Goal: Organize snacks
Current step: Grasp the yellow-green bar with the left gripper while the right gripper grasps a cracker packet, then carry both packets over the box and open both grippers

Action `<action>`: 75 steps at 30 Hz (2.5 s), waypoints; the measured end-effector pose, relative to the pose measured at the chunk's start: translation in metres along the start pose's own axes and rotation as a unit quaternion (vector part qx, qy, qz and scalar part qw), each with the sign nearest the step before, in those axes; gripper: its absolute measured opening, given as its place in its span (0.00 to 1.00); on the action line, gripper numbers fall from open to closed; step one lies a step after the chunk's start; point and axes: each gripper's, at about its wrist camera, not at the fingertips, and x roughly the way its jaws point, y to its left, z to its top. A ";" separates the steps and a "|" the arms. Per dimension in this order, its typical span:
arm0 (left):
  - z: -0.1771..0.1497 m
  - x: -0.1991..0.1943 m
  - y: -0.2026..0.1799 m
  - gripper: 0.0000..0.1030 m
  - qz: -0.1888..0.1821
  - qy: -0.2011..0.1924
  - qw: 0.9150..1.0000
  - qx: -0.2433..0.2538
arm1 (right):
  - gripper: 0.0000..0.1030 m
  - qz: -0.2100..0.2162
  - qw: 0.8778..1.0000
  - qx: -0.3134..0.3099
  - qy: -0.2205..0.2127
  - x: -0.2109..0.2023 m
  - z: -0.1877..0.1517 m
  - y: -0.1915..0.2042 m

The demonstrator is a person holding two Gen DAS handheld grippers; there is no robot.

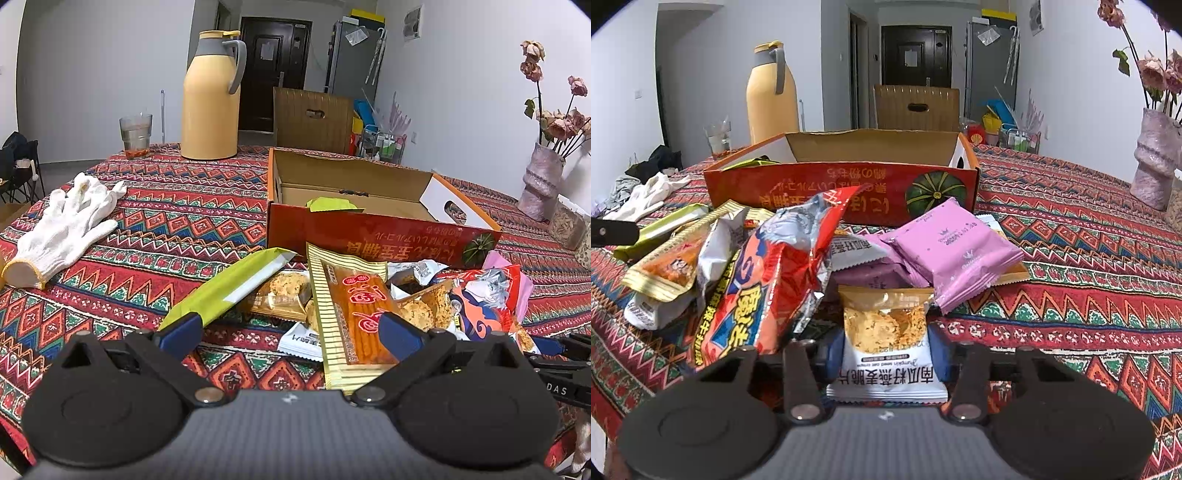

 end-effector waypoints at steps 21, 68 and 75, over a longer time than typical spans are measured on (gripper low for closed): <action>0.031 0.036 0.048 1.00 0.059 0.001 0.998 0.015 | 0.40 -0.057 0.991 0.090 -0.076 -0.033 0.004 -0.029; 0.039 0.056 0.064 0.34 -0.056 0.037 0.997 -0.028 | 0.40 -0.085 0.987 0.103 -0.088 -0.039 0.020 -0.016; 0.054 0.037 0.049 0.34 -0.052 0.002 0.998 -0.022 | 0.40 -0.075 0.986 0.101 -0.107 -0.044 0.031 -0.016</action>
